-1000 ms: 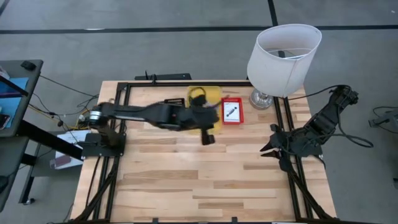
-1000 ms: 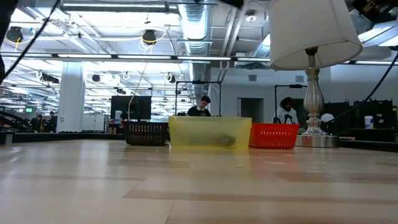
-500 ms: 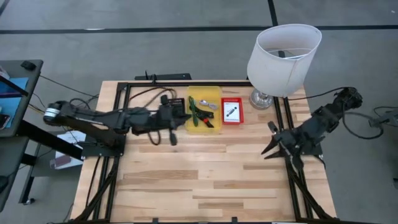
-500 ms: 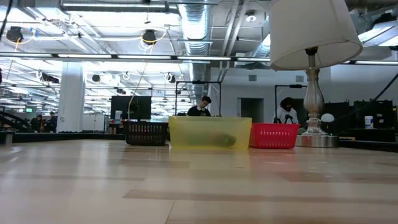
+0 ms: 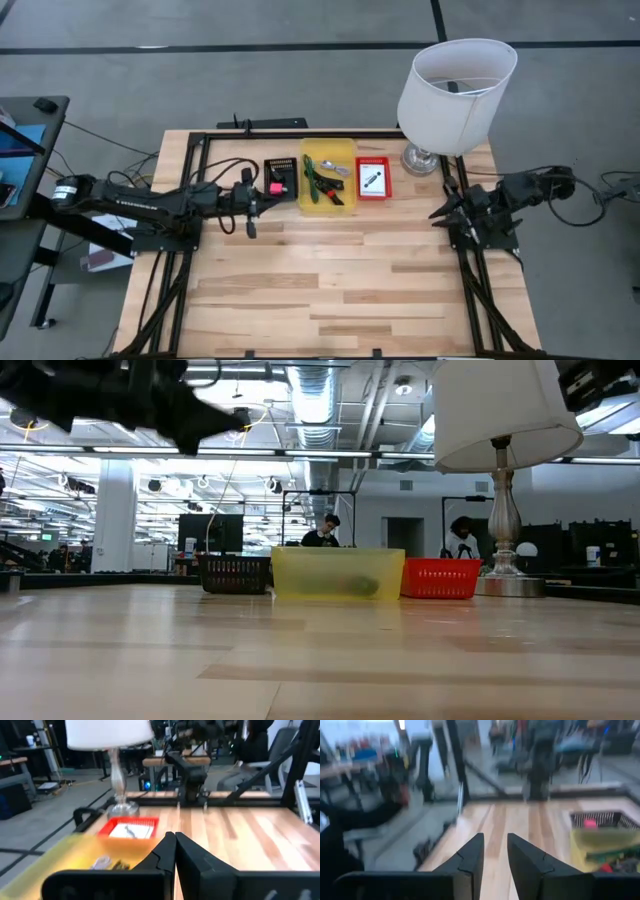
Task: Pick and place items into bin
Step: Return to Home Position
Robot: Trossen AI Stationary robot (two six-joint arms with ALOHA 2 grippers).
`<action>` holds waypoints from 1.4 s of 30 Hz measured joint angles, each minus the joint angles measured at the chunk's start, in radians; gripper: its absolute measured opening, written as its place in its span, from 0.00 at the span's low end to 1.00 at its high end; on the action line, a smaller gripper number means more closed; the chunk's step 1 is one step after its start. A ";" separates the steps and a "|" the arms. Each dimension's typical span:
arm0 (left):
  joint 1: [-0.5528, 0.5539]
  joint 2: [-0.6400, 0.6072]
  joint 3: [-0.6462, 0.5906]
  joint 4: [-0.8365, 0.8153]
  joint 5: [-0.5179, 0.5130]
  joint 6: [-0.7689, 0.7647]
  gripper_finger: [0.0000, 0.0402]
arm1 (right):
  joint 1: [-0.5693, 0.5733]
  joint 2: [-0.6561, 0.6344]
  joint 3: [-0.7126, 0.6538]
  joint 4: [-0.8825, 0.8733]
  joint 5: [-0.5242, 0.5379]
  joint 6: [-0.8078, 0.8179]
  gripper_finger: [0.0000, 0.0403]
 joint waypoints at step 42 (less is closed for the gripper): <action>0.147 -0.167 -0.323 0.385 0.272 -0.282 0.00 | -0.125 -0.166 -0.533 0.544 -0.053 0.075 0.20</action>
